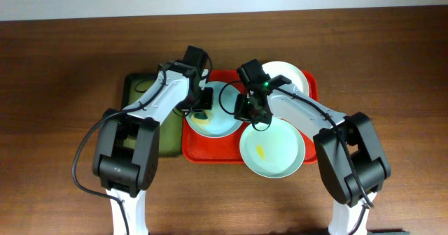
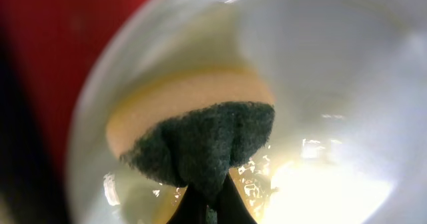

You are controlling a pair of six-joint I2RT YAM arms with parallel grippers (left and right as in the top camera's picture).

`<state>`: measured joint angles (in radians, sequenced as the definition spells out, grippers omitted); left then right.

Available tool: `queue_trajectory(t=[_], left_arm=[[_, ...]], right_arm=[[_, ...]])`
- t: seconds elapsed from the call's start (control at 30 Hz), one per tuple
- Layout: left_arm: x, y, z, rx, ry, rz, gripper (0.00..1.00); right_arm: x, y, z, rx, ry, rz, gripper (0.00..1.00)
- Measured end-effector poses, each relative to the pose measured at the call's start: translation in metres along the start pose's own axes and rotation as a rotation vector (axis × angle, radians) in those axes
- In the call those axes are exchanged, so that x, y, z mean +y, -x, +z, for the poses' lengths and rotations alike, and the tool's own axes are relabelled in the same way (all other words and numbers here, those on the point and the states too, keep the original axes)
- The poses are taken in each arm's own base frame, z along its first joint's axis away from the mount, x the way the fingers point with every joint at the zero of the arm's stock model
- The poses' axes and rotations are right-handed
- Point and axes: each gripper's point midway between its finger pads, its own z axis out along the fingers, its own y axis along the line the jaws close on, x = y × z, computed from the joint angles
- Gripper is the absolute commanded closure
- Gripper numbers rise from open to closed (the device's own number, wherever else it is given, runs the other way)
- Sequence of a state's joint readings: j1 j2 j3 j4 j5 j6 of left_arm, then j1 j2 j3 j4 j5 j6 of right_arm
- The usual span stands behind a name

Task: Clean dirty plates on tray and stack at the side
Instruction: 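Scrub the light blue plate with the left-held sponge while right holds it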

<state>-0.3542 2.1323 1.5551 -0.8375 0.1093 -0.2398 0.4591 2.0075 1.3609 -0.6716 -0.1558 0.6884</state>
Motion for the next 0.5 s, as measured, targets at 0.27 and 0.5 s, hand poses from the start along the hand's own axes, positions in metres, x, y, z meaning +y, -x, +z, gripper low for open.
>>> queue_trajectory(t=[0.27, 0.5], left_arm=[[0.005, 0.037, -0.044, -0.037, -0.118, 0.025, 1.0], [0.009, 0.036, -0.045, -0.034, -0.111, 0.032, 1.0]], right_arm=[[0.003, -0.004, 0.0, 0.029, 0.033, -0.028, 0.96], [0.001, -0.006, -0.002, 0.071, 0.08, -0.072, 0.96]])
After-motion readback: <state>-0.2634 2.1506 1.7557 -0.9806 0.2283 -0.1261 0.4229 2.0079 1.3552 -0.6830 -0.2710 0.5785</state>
